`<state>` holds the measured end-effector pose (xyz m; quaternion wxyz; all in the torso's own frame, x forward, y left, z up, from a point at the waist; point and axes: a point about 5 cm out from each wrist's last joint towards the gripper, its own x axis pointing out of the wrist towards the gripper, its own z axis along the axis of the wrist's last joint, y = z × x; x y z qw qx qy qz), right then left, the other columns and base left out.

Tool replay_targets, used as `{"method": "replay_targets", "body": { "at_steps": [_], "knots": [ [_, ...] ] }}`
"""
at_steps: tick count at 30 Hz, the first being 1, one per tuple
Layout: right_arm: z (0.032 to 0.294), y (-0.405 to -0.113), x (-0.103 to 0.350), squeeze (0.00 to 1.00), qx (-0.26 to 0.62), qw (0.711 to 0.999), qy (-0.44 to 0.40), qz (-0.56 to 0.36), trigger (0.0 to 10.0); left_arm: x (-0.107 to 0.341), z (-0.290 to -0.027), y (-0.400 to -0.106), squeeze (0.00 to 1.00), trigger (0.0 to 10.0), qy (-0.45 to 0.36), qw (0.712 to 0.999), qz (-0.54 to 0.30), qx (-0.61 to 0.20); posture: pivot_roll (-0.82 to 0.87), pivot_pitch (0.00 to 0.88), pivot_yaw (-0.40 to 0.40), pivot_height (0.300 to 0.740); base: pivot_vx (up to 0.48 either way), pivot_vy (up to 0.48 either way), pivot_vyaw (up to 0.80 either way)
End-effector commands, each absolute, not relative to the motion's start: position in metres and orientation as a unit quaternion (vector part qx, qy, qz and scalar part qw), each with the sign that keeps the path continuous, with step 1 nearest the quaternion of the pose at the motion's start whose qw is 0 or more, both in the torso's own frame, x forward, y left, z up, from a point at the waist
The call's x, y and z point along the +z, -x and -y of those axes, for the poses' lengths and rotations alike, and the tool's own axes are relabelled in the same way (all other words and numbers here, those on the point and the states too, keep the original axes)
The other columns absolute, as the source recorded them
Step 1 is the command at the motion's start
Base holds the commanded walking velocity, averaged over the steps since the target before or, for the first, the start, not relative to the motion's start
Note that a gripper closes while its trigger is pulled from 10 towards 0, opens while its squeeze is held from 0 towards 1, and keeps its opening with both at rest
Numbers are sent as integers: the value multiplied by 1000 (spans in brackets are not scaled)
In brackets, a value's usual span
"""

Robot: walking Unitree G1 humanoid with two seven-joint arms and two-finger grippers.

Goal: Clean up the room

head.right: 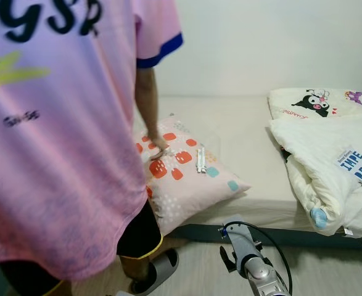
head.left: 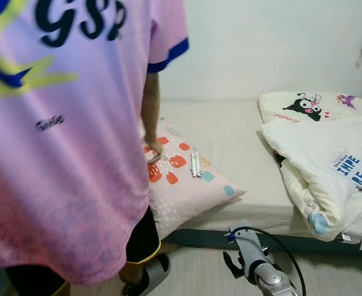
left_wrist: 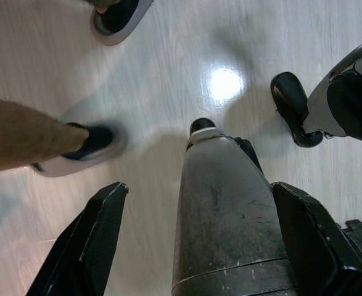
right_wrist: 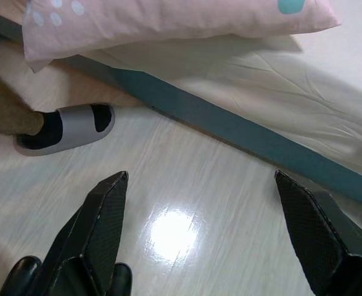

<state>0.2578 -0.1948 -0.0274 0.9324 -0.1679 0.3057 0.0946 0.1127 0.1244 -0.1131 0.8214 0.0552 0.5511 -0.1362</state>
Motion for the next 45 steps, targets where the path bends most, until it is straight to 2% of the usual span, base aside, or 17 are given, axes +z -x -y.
{"method": "replay_targets", "body": {
  "at_steps": [1, 9, 17, 21, 23, 24, 25, 26, 29, 30, 38, 45],
  "knots": [
    [194, -259, -27, 0, 97, 934, 164, -303, 10000, -117, -123, -97, 0, 10000, -56, 805, -573, -139, -213, 0, 17, 740, 0, 0, 0],
    [194, -260, -26, 0, 91, 936, 156, -301, 10000, -115, -122, -105, 0, 10000, -49, 817, -560, -131, -213, 0, 18, 740, 0, 0, 0],
    [198, -259, -27, 0, 73, 939, 140, -307, 10000, -112, -117, -115, 0, 10000, -34, 836, -532, -129, -216, 0, 18, 740, 0, 0, -723],
    [198, -259, -26, 0, 74, 939, 143, -304, 10000, -108, -113, -123, 0, 10000, -38, 846, -514, -139, -215, 0, 18, 740, 0, 0, 0],
    [198, -259, -26, 0, 74, 939, 145, -304, 10000, -89, -146, -175, 0, 10000, -44, 878, -457, -135, -211, 0, 19, 740, 420, 0, 0],
    [198, -259, -26, 0, 74, 939, 145, -304, 10000, -89, -146, -175, 0, 10000, -44, 878, -457, -135, -211, 0, 19, 740, 465, 0, 0],
    [198, -259, -26, 0, 75, 938, 145, -304, 10000, -73, -165, -205, 0, 10000, -43, 896, -422, -132, -211, 0, 19, 740, 469, 0, 0],
    [198, -259, -26, 0, 75, 938, 145, -304, 10000, -73, -165, -205, 0, 10000, -43, 896, -422, -132, -211, 0, 19, 740, 469, 0, 0],
    [198, -259, -26, 0, 73, 939, 145, -303, 10000, -51, -158, -237, 0, 10000, -28, 920, -360, -152, -212, 0, 21, 740, 465, 0, 0],
    [198, -259, -26, 0, 73, 939, 145, -303, 10000, -51, -158, -237, 0, 10000, -28, 920, -360, -152, -212, 0, 21, 740, 465, 0, 0],
    [200, -258, -26, 0, 63, 941, 142, -300, 10000, -10, -121, -279, 0, 10000, 5, 947, -234, -221, -209, 0, 23, 740, 468, 0, 0],
    [202, -259, -25, 0, 53, 944, 140, -293, 10000, 12, -118, -301, 0, 10000, 15, 959, -180, -217, -206, 0, 28, 740, 468, 0, 0]
  ]
}}
